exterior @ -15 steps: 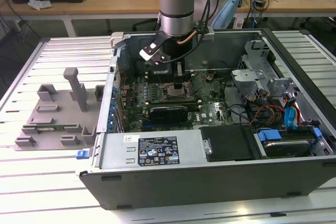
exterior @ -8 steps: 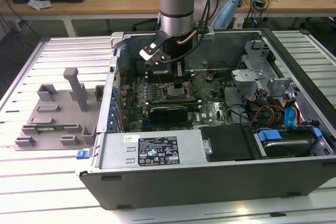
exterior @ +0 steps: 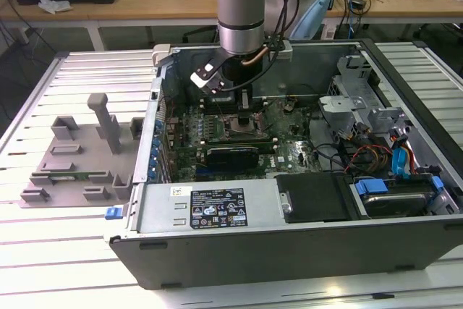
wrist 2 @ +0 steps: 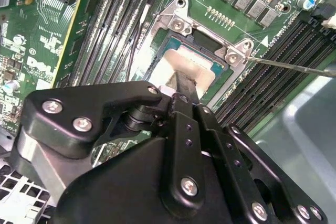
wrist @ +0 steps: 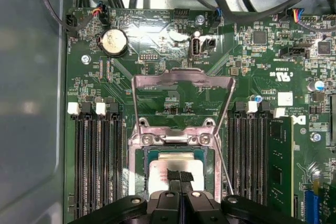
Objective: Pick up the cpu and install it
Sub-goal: 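Place the cpu into insertion slot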
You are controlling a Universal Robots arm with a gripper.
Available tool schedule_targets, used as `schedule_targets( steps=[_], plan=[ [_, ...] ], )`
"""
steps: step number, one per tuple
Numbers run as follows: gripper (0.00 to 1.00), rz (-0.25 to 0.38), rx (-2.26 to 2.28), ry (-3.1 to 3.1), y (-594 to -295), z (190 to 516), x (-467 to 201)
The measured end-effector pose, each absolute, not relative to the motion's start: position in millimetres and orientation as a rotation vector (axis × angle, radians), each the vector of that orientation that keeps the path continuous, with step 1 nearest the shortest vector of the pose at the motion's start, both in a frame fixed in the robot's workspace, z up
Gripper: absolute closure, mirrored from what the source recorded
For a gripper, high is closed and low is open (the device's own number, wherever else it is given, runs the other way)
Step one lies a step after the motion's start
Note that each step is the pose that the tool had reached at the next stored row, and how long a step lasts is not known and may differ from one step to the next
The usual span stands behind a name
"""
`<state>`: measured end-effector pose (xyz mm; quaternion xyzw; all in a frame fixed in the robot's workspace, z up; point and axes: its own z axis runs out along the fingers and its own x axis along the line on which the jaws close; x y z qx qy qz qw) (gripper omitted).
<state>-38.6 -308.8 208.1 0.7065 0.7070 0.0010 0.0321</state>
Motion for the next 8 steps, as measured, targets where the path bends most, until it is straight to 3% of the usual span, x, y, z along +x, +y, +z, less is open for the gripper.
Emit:
schedule_targets(
  steps=[8],
  plan=[
    [0.89, 0.003, 2.176, 2.177, -308.6, 202.9, -39.7]
  ],
)
